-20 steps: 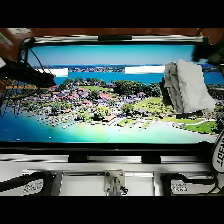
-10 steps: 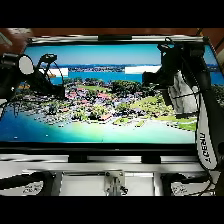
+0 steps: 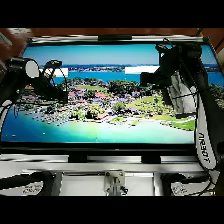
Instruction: Fold the shirts.
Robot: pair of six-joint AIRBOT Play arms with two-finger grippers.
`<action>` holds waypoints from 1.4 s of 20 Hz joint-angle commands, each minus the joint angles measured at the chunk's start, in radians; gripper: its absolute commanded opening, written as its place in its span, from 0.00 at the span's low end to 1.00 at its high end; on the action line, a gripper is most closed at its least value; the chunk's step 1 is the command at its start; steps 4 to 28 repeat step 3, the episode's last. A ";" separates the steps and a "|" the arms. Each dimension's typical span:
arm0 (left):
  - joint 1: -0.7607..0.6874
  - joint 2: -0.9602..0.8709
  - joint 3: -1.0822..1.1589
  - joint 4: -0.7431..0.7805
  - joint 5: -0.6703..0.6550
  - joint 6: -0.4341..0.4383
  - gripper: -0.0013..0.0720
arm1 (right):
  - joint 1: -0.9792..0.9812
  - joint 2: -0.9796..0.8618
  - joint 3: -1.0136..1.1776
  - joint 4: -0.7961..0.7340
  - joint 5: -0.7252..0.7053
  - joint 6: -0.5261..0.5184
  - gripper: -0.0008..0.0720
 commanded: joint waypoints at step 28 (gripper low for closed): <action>0.000 0.000 -0.032 -0.005 0.063 0.010 0.94 | 0.001 0.000 0.000 0.002 0.002 0.001 0.87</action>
